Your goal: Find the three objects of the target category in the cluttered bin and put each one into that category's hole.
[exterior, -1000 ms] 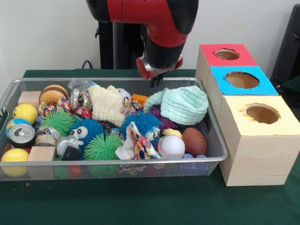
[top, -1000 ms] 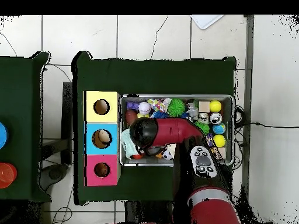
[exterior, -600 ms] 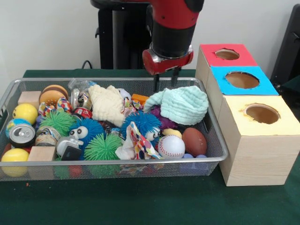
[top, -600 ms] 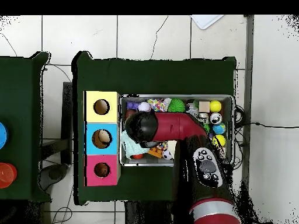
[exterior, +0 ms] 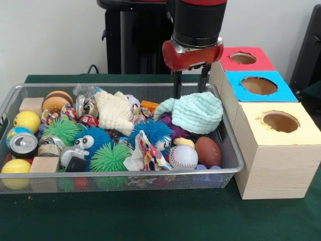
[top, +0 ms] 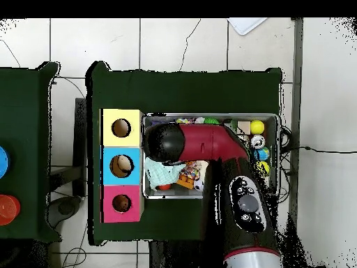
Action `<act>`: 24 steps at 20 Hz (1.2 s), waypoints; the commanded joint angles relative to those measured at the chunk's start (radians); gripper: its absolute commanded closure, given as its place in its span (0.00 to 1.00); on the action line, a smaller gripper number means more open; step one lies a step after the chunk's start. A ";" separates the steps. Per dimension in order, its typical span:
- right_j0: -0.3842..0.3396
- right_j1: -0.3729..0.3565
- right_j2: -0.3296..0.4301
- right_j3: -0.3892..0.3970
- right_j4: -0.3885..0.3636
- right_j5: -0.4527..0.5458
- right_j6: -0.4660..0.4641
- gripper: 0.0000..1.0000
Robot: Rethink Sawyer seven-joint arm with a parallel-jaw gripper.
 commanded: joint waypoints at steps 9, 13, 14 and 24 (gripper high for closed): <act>-0.039 0.087 0.088 0.031 -0.014 -0.282 0.109 0.00; -0.036 0.137 0.058 0.042 -0.053 -0.348 0.101 0.00; -0.037 0.148 0.052 0.045 -0.057 -0.361 0.100 0.00; -0.002 0.239 -0.018 0.031 -0.078 -0.406 0.119 0.00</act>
